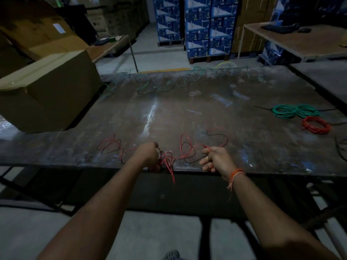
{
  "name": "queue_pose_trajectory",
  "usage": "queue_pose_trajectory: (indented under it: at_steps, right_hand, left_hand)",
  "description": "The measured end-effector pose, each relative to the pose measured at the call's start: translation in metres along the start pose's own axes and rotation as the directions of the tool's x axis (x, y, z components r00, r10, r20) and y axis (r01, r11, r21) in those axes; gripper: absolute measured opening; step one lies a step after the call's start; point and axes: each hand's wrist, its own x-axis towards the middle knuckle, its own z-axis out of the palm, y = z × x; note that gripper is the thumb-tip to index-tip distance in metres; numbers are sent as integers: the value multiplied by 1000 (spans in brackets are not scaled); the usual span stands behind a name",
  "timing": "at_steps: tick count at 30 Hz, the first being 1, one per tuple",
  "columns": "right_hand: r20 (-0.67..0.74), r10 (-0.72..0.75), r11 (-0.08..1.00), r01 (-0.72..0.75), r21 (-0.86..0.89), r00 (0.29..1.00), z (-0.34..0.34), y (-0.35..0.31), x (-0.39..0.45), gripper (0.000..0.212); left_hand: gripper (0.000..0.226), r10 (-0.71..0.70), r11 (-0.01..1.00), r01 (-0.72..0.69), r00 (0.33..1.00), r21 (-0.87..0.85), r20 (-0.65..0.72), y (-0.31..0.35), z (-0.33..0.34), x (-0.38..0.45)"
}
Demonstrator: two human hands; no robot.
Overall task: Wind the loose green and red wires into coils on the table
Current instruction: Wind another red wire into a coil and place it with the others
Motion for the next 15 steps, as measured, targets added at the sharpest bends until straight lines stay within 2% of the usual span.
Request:
queue_pose_trajectory:
  at_steps: [4, 6, 8, 10, 11, 12, 13, 15]
  right_hand:
    - [50, -17, 999, 18, -30, 999, -5, 2, -16, 33]
    - [70, -22, 999, 25, -45, 997, -9, 4, -21, 35]
    - [87, -24, 998, 29, -58, 996, -13, 8, -27, 36]
    - [99, -31, 998, 37, -54, 995, -19, 12, -34, 36]
    - [104, -40, 998, 45, -50, 994, -22, 14, -38, 36]
    - [106, -49, 998, 54, -42, 993, -26, 16, -42, 36]
    - [106, -60, 997, 64, -31, 993, -29, 17, -47, 36]
    - [108, -82, 996, 84, -19, 991, -35, 20, -51, 38]
  left_hand:
    - [23, -19, 952, 87, 973, -293, 228, 6, 12, -31]
    - [16, -34, 928, 163, 932, -335, 361, 12, 18, -47]
    - [12, -25, 951, 154, 901, -267, 433, 19, 22, -58]
    - [9, -6, 1000, 10, 923, -8, 384, 22, 20, -59]
    - [17, 16, 991, -59, 941, 117, 338, 24, 19, -57]
    - [23, 14, 979, -68, 963, 192, 270, 26, 17, -58]
    - [25, 23, 967, -72, 979, 243, 201, 30, 16, -60]
    - [17, 31, 992, -35, 999, 119, 34, 34, 17, -60]
